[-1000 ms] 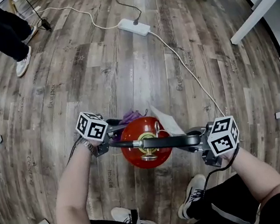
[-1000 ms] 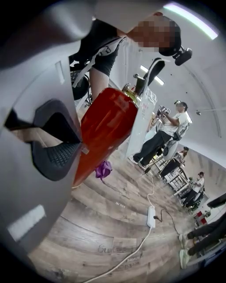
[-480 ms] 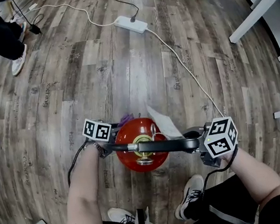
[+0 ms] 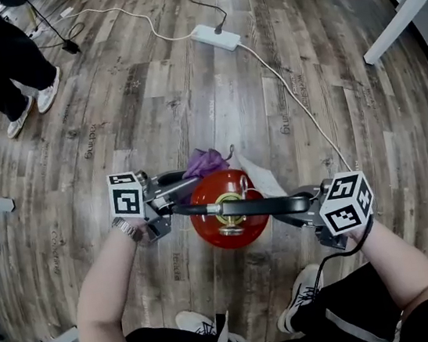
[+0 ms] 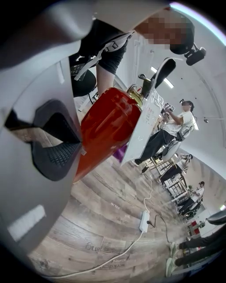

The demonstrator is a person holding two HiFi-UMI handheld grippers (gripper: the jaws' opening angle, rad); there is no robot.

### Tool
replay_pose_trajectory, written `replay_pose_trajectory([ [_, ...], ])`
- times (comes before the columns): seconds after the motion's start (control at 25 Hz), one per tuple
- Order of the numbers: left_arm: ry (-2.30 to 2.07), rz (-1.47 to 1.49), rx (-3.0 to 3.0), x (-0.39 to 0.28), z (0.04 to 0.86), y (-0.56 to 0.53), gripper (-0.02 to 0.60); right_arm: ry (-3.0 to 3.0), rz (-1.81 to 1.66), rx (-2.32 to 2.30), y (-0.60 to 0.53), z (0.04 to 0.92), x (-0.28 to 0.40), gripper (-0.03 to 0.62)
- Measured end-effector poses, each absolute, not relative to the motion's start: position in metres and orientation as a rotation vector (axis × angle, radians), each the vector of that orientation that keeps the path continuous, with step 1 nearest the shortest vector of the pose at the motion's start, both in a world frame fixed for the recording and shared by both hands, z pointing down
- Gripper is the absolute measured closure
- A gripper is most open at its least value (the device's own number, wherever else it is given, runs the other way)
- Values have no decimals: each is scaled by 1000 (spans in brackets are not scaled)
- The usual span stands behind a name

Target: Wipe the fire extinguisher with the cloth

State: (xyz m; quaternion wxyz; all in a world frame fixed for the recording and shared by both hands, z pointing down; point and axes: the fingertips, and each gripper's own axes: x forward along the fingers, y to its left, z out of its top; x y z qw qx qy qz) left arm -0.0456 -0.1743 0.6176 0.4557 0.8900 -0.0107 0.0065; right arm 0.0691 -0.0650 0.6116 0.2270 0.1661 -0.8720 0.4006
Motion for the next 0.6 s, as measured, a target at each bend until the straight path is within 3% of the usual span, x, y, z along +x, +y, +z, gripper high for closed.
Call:
replay_pose_trajectory([
  [0.16,110,39,2312,-50,540,-170,489,-2404,1106,483,-69,609,66,589],
  [0.32,292,281,2413,-39,490,-172,489,-2401,1092,500,-74,606,67,589],
  [0.6,627,653,2329,17,495,-176,489,-2425,1087,530,-74,597,73,589],
])
